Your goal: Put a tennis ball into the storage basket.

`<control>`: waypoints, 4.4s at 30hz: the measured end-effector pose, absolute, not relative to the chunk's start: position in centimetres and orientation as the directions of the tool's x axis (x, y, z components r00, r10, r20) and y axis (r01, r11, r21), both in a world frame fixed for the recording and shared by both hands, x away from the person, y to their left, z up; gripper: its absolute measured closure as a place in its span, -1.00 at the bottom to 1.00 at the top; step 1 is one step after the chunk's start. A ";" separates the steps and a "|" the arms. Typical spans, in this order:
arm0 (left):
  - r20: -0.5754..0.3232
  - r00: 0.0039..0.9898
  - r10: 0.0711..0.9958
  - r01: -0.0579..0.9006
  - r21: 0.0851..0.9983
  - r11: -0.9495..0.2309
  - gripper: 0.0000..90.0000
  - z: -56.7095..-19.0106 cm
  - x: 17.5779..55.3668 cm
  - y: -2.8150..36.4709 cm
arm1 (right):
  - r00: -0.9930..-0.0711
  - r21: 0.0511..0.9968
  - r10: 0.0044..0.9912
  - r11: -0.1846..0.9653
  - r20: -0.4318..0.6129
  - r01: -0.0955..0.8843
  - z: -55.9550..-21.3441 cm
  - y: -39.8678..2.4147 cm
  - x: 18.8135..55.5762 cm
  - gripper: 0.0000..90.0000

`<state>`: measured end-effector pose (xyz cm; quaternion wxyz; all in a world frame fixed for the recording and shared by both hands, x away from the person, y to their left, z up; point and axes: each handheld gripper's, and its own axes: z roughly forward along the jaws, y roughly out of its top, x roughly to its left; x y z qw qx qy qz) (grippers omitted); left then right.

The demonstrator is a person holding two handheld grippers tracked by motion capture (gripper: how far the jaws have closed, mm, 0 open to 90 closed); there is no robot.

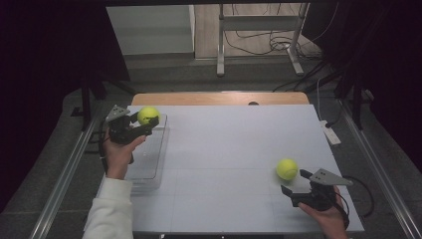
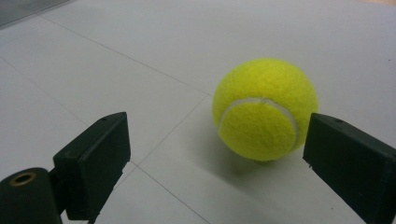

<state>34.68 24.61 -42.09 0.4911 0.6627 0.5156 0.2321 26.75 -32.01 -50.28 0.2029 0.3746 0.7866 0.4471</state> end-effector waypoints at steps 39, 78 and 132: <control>-0.165 0.234 0.958 0.550 0.835 0.009 -0.40 -44.4 36.3 27.5 | -0.638 0.855 0.770 0.322 0.014 0.407 -50.2 -31.9 26.7 -0.83; -0.120 0.218 0.969 0.686 0.725 -0.064 -0.40 -46.6 38.4 27.3 | -0.640 0.857 0.768 0.319 0.016 0.404 -50.2 -32.0 26.7 -0.83; -0.039 0.190 0.981 0.749 0.652 -0.119 -0.66 -47.8 40.1 26.0 | -0.636 0.855 0.771 0.315 0.021 0.411 -50.3 -32.1 26.7 -0.83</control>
